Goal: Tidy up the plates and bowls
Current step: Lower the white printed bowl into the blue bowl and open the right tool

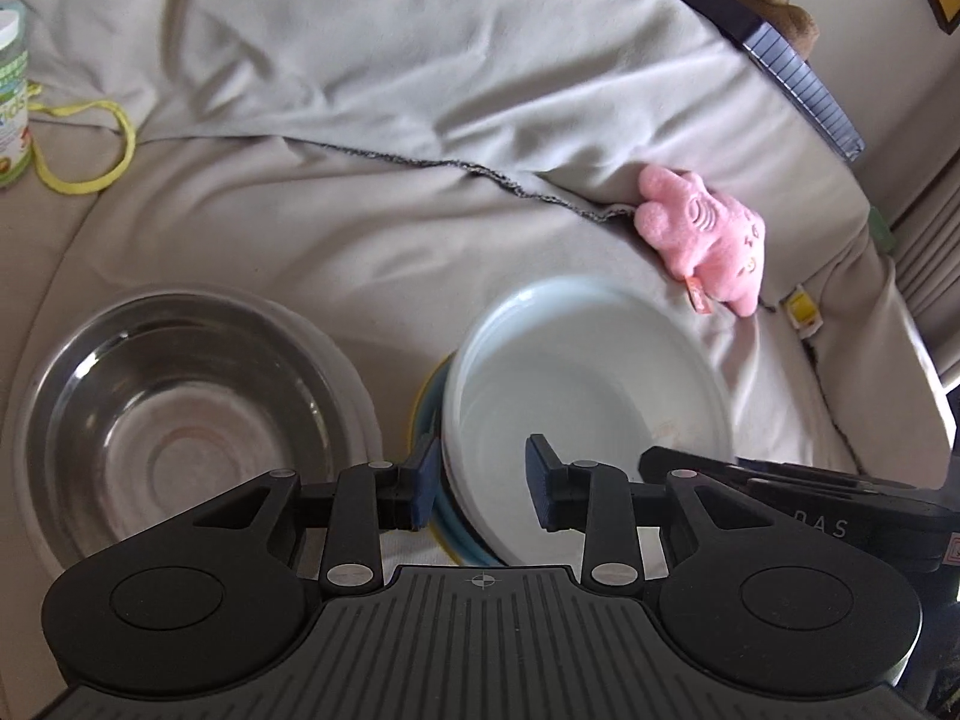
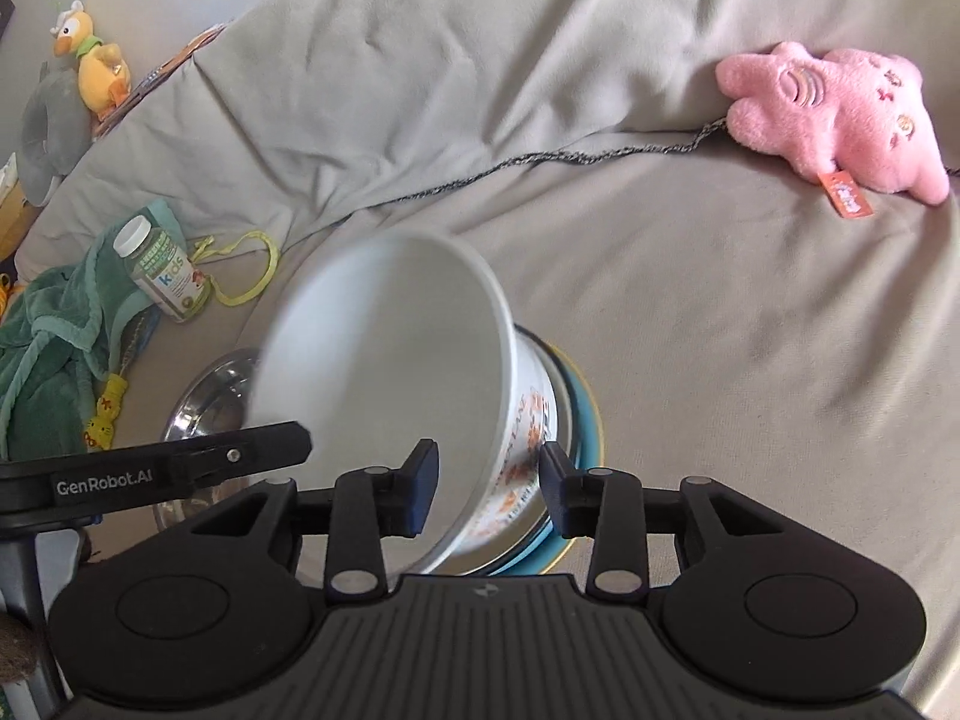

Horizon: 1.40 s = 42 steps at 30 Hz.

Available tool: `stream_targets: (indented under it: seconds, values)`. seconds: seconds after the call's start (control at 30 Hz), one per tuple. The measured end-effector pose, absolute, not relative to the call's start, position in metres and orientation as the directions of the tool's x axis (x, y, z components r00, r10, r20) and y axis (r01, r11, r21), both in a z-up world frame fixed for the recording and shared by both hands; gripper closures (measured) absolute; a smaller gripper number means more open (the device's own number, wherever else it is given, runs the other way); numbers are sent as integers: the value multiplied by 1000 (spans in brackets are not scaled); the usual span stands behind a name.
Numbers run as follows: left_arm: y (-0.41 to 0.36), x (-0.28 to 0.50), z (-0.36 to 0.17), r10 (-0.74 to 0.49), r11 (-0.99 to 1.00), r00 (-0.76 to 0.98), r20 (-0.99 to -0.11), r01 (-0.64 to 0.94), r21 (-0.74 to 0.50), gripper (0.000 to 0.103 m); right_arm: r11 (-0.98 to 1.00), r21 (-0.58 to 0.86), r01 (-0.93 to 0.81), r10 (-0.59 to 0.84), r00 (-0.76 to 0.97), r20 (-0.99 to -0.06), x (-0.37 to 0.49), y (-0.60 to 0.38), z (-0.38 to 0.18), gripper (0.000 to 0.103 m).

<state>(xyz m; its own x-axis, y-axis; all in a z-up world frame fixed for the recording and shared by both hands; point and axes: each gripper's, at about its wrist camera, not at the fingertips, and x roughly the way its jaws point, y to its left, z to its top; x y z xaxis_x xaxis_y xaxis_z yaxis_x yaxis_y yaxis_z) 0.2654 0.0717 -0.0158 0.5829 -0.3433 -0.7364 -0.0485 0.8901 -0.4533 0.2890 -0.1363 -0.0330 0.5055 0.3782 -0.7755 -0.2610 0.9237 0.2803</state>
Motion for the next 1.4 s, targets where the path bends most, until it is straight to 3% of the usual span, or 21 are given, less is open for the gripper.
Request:
stream_targets:
  seconds: [0.07, 0.23, 0.43, 0.57, 0.87, 1.07, 1.4]
  values:
    - [67, 266, -16, -328, 901, 575, -750, -48, -431, 69, 926, 274, -258, 372, 519, -769, 287, -141, -34, 64]
    - [62, 276, -25, -259, 932, 555, -791, -71, -354, 69, 929, 299, -219, 371, 547, -751, 282, -159, -40, 42]
    - [50, 316, -22, -234, 970, 538, -810, 69, -234, 69, 900, 418, -124, 417, 522, -744, 274, -179, -66, 41]
    - [41, 341, -31, -317, 948, 463, -828, 163, -273, 68, 851, 523, -49, 472, 508, -720, 272, -184, -81, 39]
    - [27, 375, -57, -308, 947, 363, -879, 208, -246, 66, 761, 643, 79, 546, 458, -702, 285, -181, -117, 35]
    - [23, 385, -56, -316, 943, 326, -891, 208, -258, 62, 642, 763, 76, 682, 398, -614, 297, -180, -144, 33]
    - [9, 388, -58, -351, 933, 299, -887, 193, -304, 60, 682, 731, 28, 644, 450, -618, 292, -193, -130, 34]
